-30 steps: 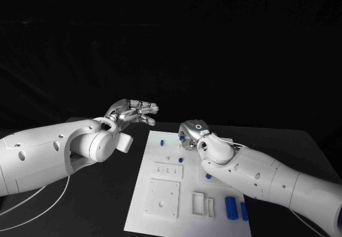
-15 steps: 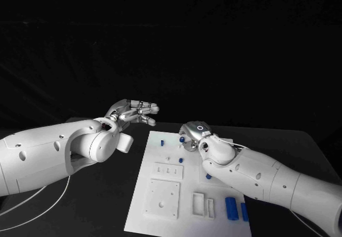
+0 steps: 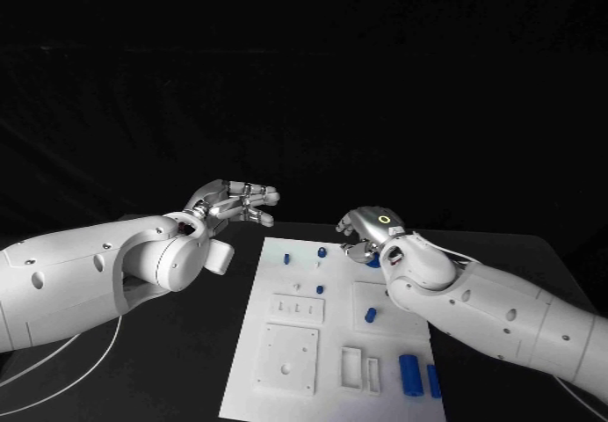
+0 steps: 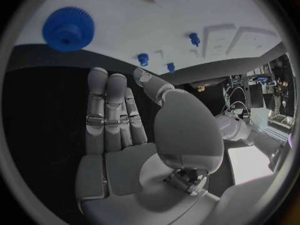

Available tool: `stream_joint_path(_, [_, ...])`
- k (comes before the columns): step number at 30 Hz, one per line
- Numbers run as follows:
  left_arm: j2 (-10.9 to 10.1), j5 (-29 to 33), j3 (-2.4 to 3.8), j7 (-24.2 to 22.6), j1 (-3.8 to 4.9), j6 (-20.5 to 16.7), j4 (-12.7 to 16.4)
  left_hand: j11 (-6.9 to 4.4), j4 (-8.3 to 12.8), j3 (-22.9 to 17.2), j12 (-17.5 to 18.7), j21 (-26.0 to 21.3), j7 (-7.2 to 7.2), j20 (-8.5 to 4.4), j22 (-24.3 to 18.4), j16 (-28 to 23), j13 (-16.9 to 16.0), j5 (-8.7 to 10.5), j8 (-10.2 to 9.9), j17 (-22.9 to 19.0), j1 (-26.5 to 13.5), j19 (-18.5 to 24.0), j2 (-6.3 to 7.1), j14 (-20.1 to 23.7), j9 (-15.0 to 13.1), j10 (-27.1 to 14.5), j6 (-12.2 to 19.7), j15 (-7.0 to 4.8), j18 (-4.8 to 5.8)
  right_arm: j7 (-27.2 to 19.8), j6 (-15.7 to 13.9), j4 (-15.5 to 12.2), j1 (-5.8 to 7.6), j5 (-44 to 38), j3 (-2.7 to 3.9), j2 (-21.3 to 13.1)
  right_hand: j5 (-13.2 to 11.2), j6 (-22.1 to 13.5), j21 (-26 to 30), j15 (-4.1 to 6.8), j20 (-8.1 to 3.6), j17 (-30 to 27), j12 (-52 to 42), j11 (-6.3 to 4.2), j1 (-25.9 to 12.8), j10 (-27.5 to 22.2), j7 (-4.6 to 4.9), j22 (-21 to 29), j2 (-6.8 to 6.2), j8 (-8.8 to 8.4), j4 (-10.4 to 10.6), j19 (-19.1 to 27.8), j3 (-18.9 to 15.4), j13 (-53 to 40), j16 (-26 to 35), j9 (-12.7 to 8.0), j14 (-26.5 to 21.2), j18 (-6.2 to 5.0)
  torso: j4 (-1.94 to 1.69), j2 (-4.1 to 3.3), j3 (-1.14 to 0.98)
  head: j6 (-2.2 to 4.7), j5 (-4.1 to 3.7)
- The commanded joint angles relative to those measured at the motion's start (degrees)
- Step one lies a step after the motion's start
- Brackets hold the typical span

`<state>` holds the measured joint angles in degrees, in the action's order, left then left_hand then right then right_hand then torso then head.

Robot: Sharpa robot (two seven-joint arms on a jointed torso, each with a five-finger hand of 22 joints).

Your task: Assemble the parts on the task board

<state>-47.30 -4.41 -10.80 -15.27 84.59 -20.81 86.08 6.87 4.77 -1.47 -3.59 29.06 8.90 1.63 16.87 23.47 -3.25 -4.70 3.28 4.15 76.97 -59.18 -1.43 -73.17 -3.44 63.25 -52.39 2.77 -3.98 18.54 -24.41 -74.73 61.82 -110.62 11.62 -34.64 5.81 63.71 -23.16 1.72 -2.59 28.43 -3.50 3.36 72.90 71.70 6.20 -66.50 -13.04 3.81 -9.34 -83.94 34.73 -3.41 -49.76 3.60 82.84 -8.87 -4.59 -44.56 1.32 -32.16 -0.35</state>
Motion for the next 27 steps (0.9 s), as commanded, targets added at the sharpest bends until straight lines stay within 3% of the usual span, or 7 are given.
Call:
stream_joint_path(1, [-0.28, -0.15, 0.06, -0.37, 0.12, 0.66, 0.05, -0.02, 0.28, 0.00, 0.12, 0.25, 0.18, 0.00, -0.11, 0.25, -0.09, -0.22, 0.09, -0.09, 0.00, 0.31, 0.31, 0.37, 0.03, -0.22, 0.34, -0.15, -0.22, -1.71, -0.02, -2.78, 0.01, 6.18, 1.34, -3.10, 1.12, 0.73, -1.64, 1.38, -1.41, 0.51, -0.14, -1.48, -0.51, 4.99, -0.28, -0.92, 0.18, -0.19, 0.80, -2.29, -1.67, -0.38, -0.32, 0.09, -0.29, 1.66, 0.99, 0.27, -0.33, 0.45, 0.21])
stream_joint_path(3, [-0.47, -0.15, 0.06, -0.40, 0.13, 0.65, 0.00, -0.02, 0.29, -0.01, 0.11, 0.26, 0.18, 0.00, -0.13, 0.24, -0.09, -0.22, 0.09, -0.09, 0.04, 0.31, 0.33, 0.36, 0.03, -0.22, 0.32, -0.15, -0.22, -2.31, 1.50, -4.09, 0.01, 9.35, 2.51, -5.25, 2.38, 0.70, -2.29, 2.03, -1.97, 0.72, -0.96, -2.71, -0.46, 8.52, -0.52, -1.26, 0.09, -0.20, 1.14, -2.30, -4.02, -1.13, -0.37, 0.10, -0.24, 2.29, 1.40, 0.39, -0.50, 0.56, 0.28])
stream_joint_path(5, [-0.61, -0.14, 0.06, -0.44, 0.14, 0.68, -0.09, -0.02, 0.29, -0.01, 0.11, 0.26, 0.18, 0.00, -0.13, 0.24, -0.09, -0.22, 0.09, -0.09, 0.04, 0.31, 0.33, 0.36, 0.03, -0.22, 0.32, -0.15, -0.22, -2.98, 3.73, -4.61, 0.01, 13.34, 3.45, -7.08, 6.30, -0.05, -5.21, 3.67, -3.91, 1.59, -9.13, -4.38, 0.16, 11.83, -0.90, -2.60, 0.05, 0.09, 1.21, -2.57, -12.29, -8.23, -0.82, 0.22, -0.05, 3.96, 1.70, 0.51, -0.55, 0.66, 0.34])
stream_joint_path(9, [-0.70, -0.14, 0.05, -0.48, 0.15, 0.81, -0.25, -0.02, 0.29, -0.01, 0.11, 0.26, 0.18, 0.00, -0.13, 0.24, -0.09, -0.22, 0.09, -0.09, 0.04, 0.31, 0.33, 0.36, 0.03, -0.22, 0.32, -0.15, -0.22, -4.03, 7.63, -3.59, 0.01, 17.71, 4.29, -8.86, 8.76, -2.38, -14.27, 3.28, -3.73, 8.17, -41.87, -4.12, 1.22, -3.35, -0.60, -7.77, 2.58, -0.16, 0.94, -2.62, -21.03, -42.21, -4.70, 0.24, -1.31, 4.23, 2.17, 0.71, -0.73, 0.62, 0.56])
stream_joint_path(13, [-0.70, -0.14, 0.04, -0.48, 0.15, 0.92, -0.38, -0.02, 0.29, -0.01, 0.11, 0.26, 0.18, 0.00, -0.13, 0.24, -0.09, -0.22, 0.09, -0.09, 0.04, 0.31, 0.33, 0.36, 0.03, -0.22, 0.32, -0.15, -0.22, -4.86, 9.97, -1.85, 0.00, 19.22, 4.55, -9.00, 9.20, -3.55, -19.07, 2.76, -3.11, 15.20, -48.55, -3.74, 1.46, -3.88, -0.37, -11.23, 3.02, -0.16, 1.11, -2.52, -23.88, -50.03, -7.22, 0.18, -1.80, 3.57, 2.33, 0.73, -0.96, 0.48, 0.67])
stream_joint_path(17, [-0.64, -0.14, 0.03, -0.47, 0.14, 1.03, -0.52, -0.02, 0.29, -0.01, 0.11, 0.26, 0.18, 0.00, -0.14, 0.24, -0.09, -0.22, 0.09, -0.09, 0.04, 0.31, 0.33, 0.36, 0.03, -0.21, 0.32, -0.15, -0.22, -5.45, 11.51, 0.45, -0.02, 19.47, 4.67, -8.12, 9.73, -3.88, -22.87, 2.44, -2.63, 24.17, -54.68, -3.45, 1.72, -2.04, -0.23, -13.89, 3.29, -0.22, 1.60, -2.62, -25.28, -57.09, -9.40, 0.17, -1.03, 3.26, 2.08, 0.70, -0.76, 0.49, 0.36])
stream_joint_path(27, [-0.49, -0.16, 0.00, -0.46, 0.14, 1.23, -0.74, -0.03, 0.27, -0.01, 0.12, 0.29, 0.19, -0.01, -0.17, 0.21, -0.09, -0.20, 0.07, -0.10, 0.08, 0.35, 0.37, 0.36, 0.03, -0.14, 0.32, -0.15, -0.20, -6.31, 12.44, 4.18, -0.92, 19.17, 4.70, -5.43, 10.18, -4.13, -25.02, 2.34, -2.54, 28.45, -56.92, -3.35, 1.62, -1.09, -0.17, -14.20, 3.32, -0.21, 2.17, -2.52, -25.89, -59.73, -9.41, 0.17, -0.31, 3.31, 1.52, 0.43, -0.84, 0.31, 0.15])
